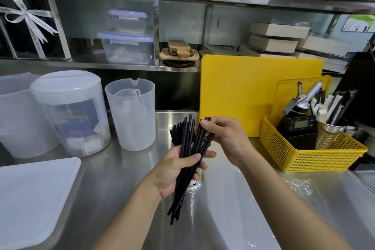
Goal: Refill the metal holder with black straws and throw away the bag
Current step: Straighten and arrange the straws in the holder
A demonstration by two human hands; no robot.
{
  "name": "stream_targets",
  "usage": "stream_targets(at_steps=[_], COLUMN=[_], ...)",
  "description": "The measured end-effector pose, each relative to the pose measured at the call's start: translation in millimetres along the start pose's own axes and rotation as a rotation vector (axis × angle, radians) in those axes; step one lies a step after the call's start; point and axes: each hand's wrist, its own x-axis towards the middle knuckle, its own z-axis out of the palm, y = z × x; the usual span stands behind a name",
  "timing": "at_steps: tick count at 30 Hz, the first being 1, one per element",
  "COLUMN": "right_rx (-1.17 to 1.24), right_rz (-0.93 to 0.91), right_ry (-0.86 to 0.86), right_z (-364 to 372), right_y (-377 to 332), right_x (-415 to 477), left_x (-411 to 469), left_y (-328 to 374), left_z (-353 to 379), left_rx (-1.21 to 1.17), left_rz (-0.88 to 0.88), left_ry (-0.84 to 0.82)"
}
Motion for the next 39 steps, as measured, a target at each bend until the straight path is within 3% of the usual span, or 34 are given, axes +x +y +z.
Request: stream_targets(at_steps=[10, 23, 32, 39], right_rx=[0.113, 0.103, 0.109, 0.066], right_rz=[0.047, 0.265, 0.147, 0.172], right_ry=[0.126, -0.275, -0.206, -0.228], right_z=[-9, -17, -9, -11], right_y=[0, -4, 0, 4], right_x=[3, -3, -1, 0], left_x=[-5, -13, -16, -15], left_y=[-1, -4, -4, -10], left_z=[-5, -10, -12, -14], left_rx=[-0.01, -0.011, -0.063, -0.101], left_rz=[-0.058, -0.126, -0.149, -0.2], left_ry=[-0.077, -0.24, -0.246, -0.329])
